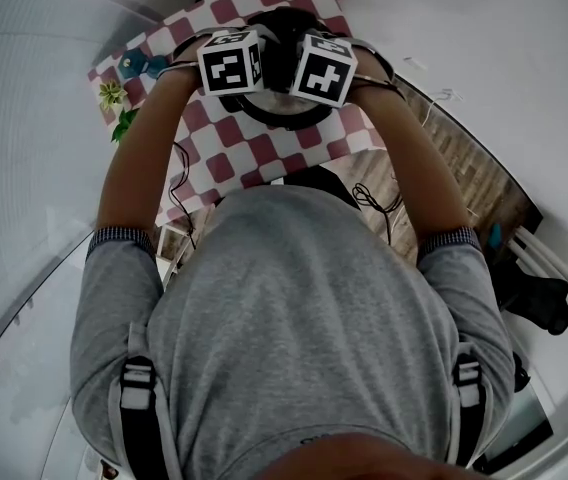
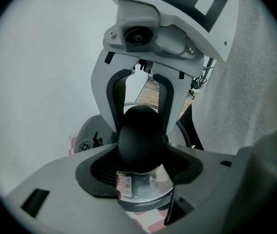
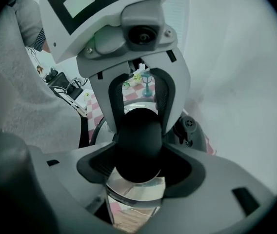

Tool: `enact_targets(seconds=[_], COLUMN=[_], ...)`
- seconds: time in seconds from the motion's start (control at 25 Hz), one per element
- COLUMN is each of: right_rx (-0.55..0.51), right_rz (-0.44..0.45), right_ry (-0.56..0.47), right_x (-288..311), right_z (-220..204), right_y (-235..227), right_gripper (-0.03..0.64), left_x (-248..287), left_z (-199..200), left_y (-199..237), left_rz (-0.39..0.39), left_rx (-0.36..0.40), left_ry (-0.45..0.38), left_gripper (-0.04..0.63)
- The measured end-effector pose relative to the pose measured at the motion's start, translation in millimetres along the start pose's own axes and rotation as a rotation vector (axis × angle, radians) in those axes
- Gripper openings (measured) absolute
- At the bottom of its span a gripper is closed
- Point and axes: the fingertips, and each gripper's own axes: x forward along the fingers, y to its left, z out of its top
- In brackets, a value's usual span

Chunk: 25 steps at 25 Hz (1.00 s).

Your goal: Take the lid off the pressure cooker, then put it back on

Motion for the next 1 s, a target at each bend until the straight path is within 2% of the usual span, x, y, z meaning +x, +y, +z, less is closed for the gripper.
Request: enact_targets(seconds=[0.2,0.44,0.64,1.0], right_rx=[-0.039,-0.114,-0.143,-0.24], right_rz=[0.022,0.063,0.102,0.154], right_ry=[0.017,0.041,0.052,0.062], right_x=[0.7,3.4,2.9,5.7], right_z=[0.0,-0.5,-1.2,0.1], right_y=[1.4,-0.1,2.3,3.6], right_gripper=[0.298,0.301,0.305,0.316], left_x=[0.8,2.9,1.7,3.2], left_z=[-0.3,-1.3,-0.6,-1.7], left_y=[0.6,4.1,8.4,6.4], left_rz=[0.012,0.044,0.075,0.102], left_rx=[-0.028,-0.105,-0.124,-0.229], left_ry=[0.015,0.006,0.021,0.011], left_gripper=[0.301,0.301,0.301,0.304])
